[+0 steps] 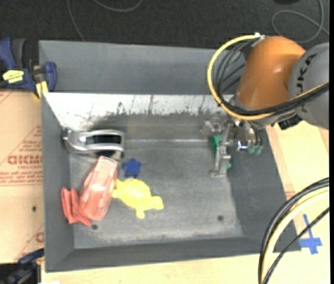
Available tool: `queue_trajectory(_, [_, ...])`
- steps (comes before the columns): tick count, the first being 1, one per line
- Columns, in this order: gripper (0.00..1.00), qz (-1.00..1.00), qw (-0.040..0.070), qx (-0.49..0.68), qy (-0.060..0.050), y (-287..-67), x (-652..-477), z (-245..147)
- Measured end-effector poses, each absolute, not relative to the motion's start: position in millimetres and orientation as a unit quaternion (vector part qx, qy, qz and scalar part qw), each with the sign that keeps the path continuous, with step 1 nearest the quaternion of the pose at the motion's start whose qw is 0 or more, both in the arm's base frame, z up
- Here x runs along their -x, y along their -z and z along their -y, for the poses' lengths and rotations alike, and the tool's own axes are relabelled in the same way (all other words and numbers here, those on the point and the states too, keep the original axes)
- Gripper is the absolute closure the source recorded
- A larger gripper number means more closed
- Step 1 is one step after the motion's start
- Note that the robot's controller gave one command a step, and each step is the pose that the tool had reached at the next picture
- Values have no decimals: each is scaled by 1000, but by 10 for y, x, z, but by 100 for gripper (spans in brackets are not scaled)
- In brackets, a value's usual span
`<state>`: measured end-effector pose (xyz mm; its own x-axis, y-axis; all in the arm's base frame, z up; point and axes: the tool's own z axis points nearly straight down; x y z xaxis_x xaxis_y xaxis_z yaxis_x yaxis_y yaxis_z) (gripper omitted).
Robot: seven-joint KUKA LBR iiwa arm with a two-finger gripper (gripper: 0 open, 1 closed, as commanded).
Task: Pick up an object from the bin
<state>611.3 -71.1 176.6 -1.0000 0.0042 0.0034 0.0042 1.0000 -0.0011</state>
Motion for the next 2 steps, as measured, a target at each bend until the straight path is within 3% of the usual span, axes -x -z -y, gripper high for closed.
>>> queue_trajectory(1, [0,1000,-2,1,-1,-1815,-6129,710])
queue_trajectory(2, [0,997,-6,-72,-1,-1564,-6263,928])
